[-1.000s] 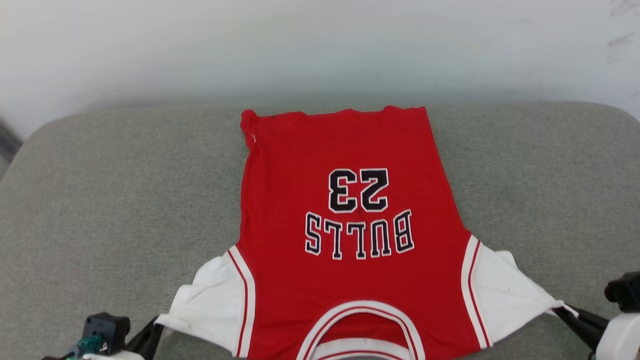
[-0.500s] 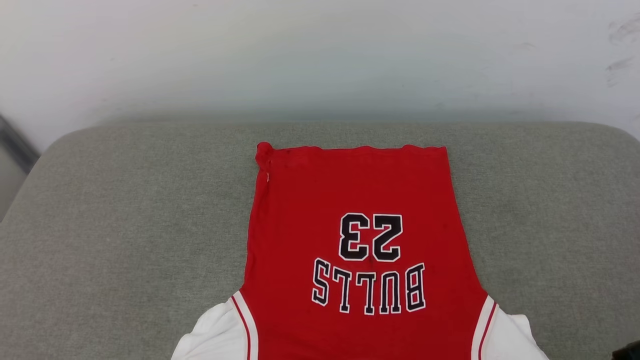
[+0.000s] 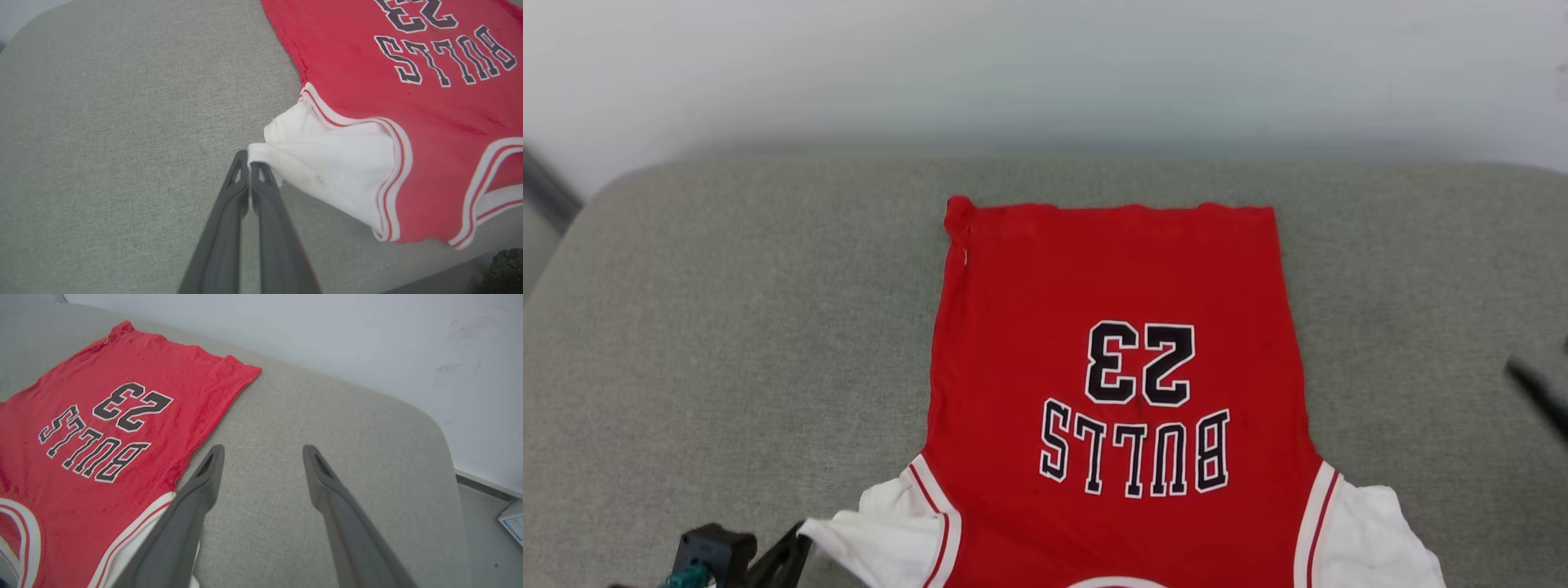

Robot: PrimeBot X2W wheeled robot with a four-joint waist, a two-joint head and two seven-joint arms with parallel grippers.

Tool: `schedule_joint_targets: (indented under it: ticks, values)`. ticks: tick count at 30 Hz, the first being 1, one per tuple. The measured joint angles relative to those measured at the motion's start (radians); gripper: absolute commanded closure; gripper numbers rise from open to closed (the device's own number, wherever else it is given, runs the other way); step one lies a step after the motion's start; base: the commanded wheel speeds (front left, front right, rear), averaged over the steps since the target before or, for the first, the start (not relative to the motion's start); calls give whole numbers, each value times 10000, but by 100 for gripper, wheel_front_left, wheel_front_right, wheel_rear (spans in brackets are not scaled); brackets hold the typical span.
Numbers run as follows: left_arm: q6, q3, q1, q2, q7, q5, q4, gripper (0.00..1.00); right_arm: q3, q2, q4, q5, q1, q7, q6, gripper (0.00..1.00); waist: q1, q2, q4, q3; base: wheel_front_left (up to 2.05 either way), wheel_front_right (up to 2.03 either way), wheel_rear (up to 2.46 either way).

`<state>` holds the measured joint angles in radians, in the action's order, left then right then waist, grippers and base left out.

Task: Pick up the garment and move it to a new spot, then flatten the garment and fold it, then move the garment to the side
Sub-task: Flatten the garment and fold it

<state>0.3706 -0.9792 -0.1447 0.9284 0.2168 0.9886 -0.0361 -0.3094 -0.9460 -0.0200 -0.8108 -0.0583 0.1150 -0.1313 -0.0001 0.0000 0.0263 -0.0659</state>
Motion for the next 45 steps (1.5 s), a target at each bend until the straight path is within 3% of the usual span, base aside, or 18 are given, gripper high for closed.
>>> schedule_joint_targets:
  ticks: [4, 9, 16, 22, 26, 32, 37, 41, 42, 43, 45]
  values:
    - [71, 121, -535, 15, 12, -378, -163, 100, 1534, 150, 815, 575, -1193, 658, 2, 0, 1, 0, 118, -571, 0, 0, 0]
    - [-12, 130, -1333, -109, -128, -899, -322, 100, 2013, 566, 1603, 1053, -3784, 2153, 0, 0, 3, 0, 385, -1490, 0, 0, 0]
    - [-163, 151, -2169, -430, -150, -1450, -418, 100, 744, 1269, 579, 1450, -7687, 5754, 2, 0, 4, 0, 960, -2735, 0, 0, 0]
    - [-268, 192, -2678, -750, -8, -1806, -458, 100, -593, 1271, -938, 895, -9626, 9871, -2, 0, 3, 0, 1514, -3654, 0, 0, 0]
    - [-322, 165, -3073, -1095, 65, -2079, -583, 100, -794, 1273, -1630, 1129, -10327, 11720, 2, 0, 3, 0, 1894, -4237, 0, 0, 0]
    - [-351, 151, -3504, -1446, 134, -2414, -708, 100, -382, 1774, -2694, 1937, -10775, 12663, 2, 0, 3, 0, 2423, -5066, 0, 0, 0]
    - [-272, 136, -3694, -1653, 167, -2644, -945, 100, 205, 2261, -3212, 2228, -10344, 12470, 4, 0, 3, 0, 2789, -5634, 0, 0, 0]
    - [-173, 132, -3769, -1762, 169, -2731, -1120, 100, 426, 2215, -3083, 2397, -10055, 12268, 2, 0, -1, 0, 2993, -5902, 0, 0, 0]
    - [-159, 128, -3773, -1755, 165, -2746, -1131, 100, 441, 2178, -3030, 2401, -10013, 12226, 2, 90, -2, 0, 3020, -5930, 0, 0, 0]
    - [-107, 115, -3773, -1741, 161, -2798, -1139, 100, 437, 2155, -2982, 2405, -9982, 12157, 2, 100, -2, 0, 3022, -5931, 0, 0, 0]
    - [-6, 111, -3761, -1714, 151, -2813, -1191, 100, 395, 2182, -2897, 2426, -9906, 11912, 2, 100, -2, 0, 2985, -5862, 0, 0, 0]
